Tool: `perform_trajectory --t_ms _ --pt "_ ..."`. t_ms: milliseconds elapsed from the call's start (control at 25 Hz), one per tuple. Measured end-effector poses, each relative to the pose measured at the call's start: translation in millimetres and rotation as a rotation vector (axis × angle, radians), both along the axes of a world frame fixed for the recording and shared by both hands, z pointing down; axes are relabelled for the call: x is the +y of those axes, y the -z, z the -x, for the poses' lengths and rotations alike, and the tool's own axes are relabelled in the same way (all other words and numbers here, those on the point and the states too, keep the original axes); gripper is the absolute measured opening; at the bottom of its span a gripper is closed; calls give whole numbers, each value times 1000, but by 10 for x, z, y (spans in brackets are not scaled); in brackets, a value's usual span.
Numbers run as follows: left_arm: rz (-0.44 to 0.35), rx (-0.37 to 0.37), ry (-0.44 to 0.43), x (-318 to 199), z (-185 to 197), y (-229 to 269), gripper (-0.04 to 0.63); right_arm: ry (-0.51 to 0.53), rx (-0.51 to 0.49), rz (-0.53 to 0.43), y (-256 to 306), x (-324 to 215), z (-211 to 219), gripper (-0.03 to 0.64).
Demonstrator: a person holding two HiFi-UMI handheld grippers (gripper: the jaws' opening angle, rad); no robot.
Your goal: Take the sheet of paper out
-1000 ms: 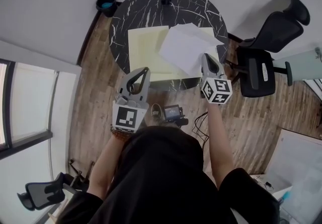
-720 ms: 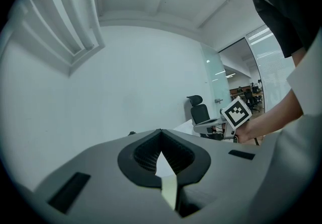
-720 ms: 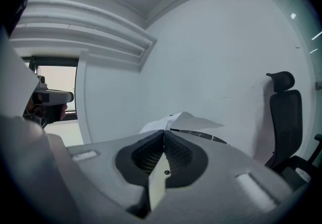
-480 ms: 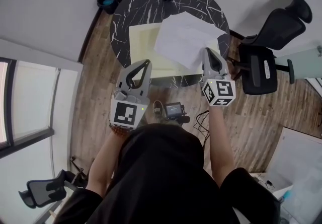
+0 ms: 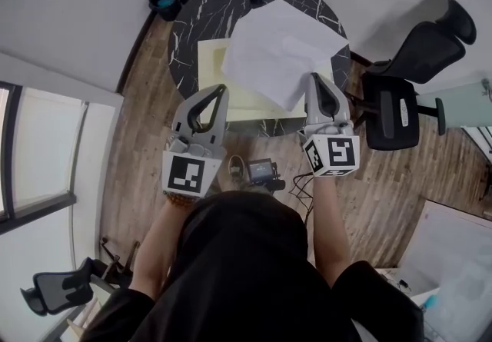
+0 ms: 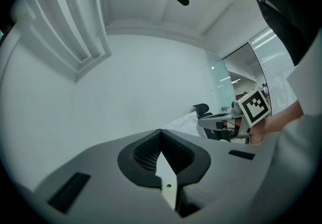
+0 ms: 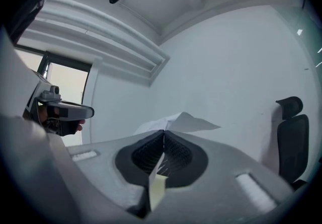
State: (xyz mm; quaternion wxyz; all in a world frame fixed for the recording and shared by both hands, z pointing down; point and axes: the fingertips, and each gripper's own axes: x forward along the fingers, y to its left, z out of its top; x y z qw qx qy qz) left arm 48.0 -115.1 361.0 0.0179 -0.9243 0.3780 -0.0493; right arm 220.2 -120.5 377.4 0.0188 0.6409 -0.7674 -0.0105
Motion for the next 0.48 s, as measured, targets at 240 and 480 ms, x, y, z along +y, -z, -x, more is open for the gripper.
perform_trajectory --t_ms 240,480 --pt "-28 12 2 33 22 89 -6 32 -16 -50 243 77 256 -2" --pt "-38 30 12 62 27 144 -6 74 -38 -74 361 157 504 -3"
